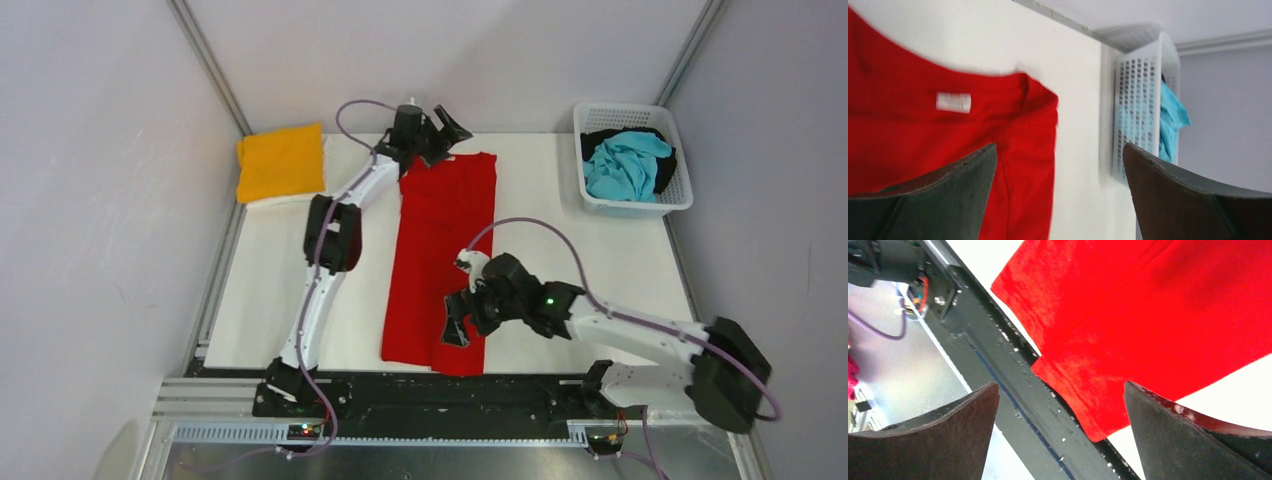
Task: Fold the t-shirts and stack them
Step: Rotate the tshirt 90 degrees, then grab the bottom of the folded rectangular tshirt with both arms
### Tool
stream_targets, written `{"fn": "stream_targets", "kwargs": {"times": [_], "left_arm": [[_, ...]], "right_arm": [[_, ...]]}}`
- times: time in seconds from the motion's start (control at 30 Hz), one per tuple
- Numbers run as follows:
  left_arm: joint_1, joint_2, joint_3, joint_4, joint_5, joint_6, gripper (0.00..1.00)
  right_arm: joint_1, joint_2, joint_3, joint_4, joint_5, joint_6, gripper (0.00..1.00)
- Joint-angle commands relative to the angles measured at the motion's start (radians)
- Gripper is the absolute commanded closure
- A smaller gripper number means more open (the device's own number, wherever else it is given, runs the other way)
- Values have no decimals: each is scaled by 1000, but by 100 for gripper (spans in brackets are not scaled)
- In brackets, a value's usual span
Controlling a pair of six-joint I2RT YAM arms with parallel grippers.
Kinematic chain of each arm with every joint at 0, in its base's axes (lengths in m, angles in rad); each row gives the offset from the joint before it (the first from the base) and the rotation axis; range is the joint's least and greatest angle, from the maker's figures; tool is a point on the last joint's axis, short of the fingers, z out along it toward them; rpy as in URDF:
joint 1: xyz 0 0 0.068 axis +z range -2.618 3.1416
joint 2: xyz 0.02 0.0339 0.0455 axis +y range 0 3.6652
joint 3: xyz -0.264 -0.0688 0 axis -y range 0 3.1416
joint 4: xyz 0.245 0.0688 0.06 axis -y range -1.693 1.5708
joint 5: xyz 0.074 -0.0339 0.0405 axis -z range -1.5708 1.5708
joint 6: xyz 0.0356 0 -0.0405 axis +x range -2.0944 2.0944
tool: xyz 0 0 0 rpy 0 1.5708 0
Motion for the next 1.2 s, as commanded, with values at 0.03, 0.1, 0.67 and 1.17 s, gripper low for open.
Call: {"fn": "stream_targets", "kwargs": {"times": [0.03, 0.1, 0.67, 1.17], "left_arm": [[-13, -580, -381, -41, -12, 274, 0], [-40, -789, -631, -59, -96, 365, 0], [-527, -1825, -1942, -293, -528, 86, 0], [-624, -1812, -2094, -368, -440, -43, 45]], "right_arm": [[12, -201, -78, -111, 116, 87, 1], [17, -248, -114, -167, 121, 127, 1], [245, -177, -260, -18, 221, 284, 26], [246, -123, -318, 88, 354, 348, 56]]}}
